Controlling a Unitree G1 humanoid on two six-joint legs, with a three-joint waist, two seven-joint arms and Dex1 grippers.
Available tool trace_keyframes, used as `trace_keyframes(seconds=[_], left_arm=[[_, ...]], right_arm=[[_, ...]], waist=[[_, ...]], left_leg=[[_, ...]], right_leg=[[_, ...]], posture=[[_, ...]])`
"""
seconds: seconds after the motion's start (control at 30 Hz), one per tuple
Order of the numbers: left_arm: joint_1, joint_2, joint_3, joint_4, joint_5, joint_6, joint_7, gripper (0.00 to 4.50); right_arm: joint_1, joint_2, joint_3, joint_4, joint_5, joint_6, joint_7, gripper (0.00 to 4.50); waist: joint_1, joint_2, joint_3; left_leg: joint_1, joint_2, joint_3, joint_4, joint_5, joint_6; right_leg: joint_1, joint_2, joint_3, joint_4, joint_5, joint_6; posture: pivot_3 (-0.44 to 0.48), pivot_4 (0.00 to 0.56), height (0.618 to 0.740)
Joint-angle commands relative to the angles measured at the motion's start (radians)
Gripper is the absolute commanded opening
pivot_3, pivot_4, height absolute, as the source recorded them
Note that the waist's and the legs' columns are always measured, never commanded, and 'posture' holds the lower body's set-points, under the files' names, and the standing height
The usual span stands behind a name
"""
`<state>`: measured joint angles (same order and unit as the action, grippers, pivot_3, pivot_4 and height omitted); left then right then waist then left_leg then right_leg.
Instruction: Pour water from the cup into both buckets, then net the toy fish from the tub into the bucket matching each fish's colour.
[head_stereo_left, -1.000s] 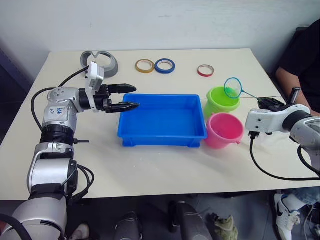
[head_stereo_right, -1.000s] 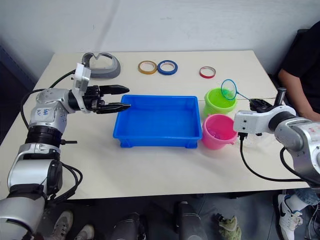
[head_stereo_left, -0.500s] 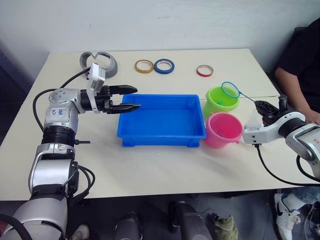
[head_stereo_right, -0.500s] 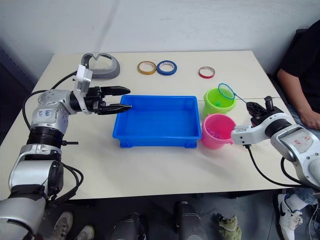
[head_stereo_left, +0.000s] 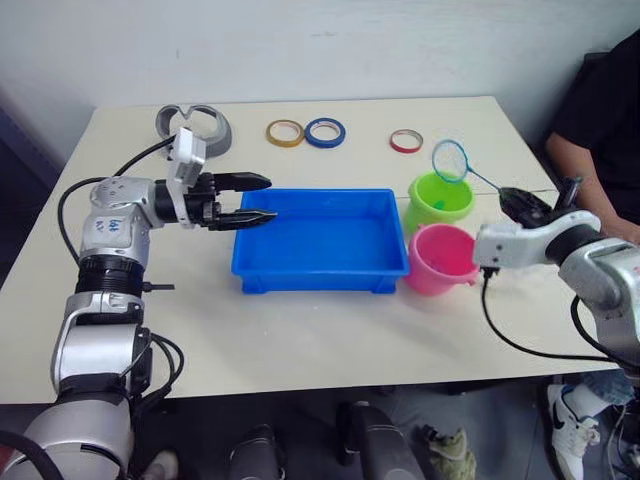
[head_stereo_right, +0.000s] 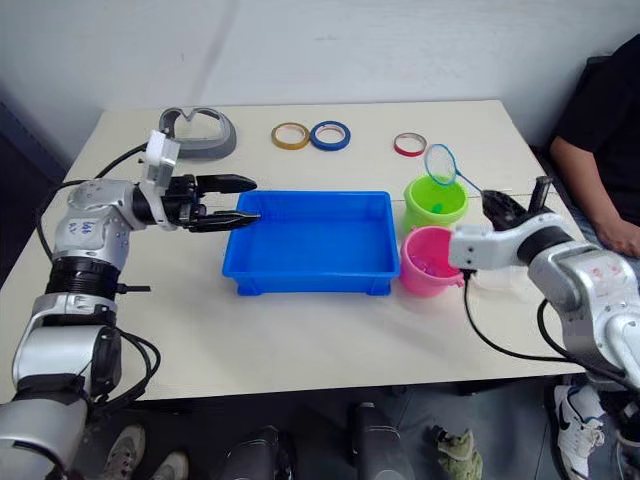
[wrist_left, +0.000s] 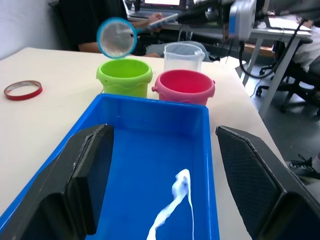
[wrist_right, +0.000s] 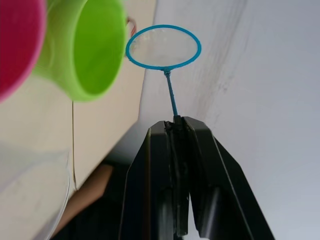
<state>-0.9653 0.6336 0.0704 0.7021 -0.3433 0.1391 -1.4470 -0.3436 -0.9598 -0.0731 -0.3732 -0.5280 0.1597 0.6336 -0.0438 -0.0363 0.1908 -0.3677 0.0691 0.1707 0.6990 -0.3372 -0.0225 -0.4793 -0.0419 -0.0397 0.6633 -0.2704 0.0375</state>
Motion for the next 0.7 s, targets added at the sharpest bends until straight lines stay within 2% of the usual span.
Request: trace_keyframes(seconds=[0.03,0.2,0.4,0.5,0.7], left_arm=[[0.002,0.069,0.036,-0.057,-0.026,0.038,-0.034,3.60],[0.019,0.190,0.075,-0.095,-0.053,0.130,-0.059,3.60],[0.122,0.303,0.088,-0.228,-0.097,0.273,-0.105,3.60],[0.218,0.366,0.076,-0.326,-0.115,0.319,-0.140,3.60],[0.378,0.414,0.071,-0.510,-0.168,0.373,-0.136,3.60]], right_arm=[[-0.077,0.045,-0.110,-0.130,0.316,0.150,0.180,0.00],[-0.077,0.069,-0.149,-0.282,0.774,0.472,0.408,0.00],[-0.076,0.090,-0.038,-0.318,1.076,0.645,0.504,0.00],[-0.100,0.155,0.116,-0.256,1.052,0.619,0.487,0.00],[-0.114,0.311,0.342,-0.099,0.929,0.490,0.421,0.00]], waist=[[0.000,0.000,0.000],[0.007,0.000,0.000],[0.014,0.000,0.000],[0.010,-0.002,-0.001],[0.015,-0.003,-0.002]], left_leg=[[0.000,0.000,-0.001,0.000,0.000,0.000],[-0.001,0.000,-0.004,0.000,0.000,0.001],[-0.002,-0.001,-0.013,0.000,-0.002,0.004],[-0.001,-0.001,-0.012,0.000,-0.002,0.005],[-0.002,-0.001,-0.014,0.000,-0.001,0.005]], right_leg=[[0.000,0.000,0.000,0.000,0.000,0.000],[0.001,0.000,-0.003,-0.002,0.000,-0.001],[0.002,-0.002,-0.004,-0.003,0.000,-0.001],[0.002,-0.003,-0.003,-0.002,0.000,-0.001],[0.002,-0.003,-0.004,-0.002,0.000,-0.001]], posture=[[0.000,0.150,0.727],[0.000,0.150,0.727],[0.000,0.150,0.727],[0.000,0.150,0.727],[0.000,0.150,0.727]])
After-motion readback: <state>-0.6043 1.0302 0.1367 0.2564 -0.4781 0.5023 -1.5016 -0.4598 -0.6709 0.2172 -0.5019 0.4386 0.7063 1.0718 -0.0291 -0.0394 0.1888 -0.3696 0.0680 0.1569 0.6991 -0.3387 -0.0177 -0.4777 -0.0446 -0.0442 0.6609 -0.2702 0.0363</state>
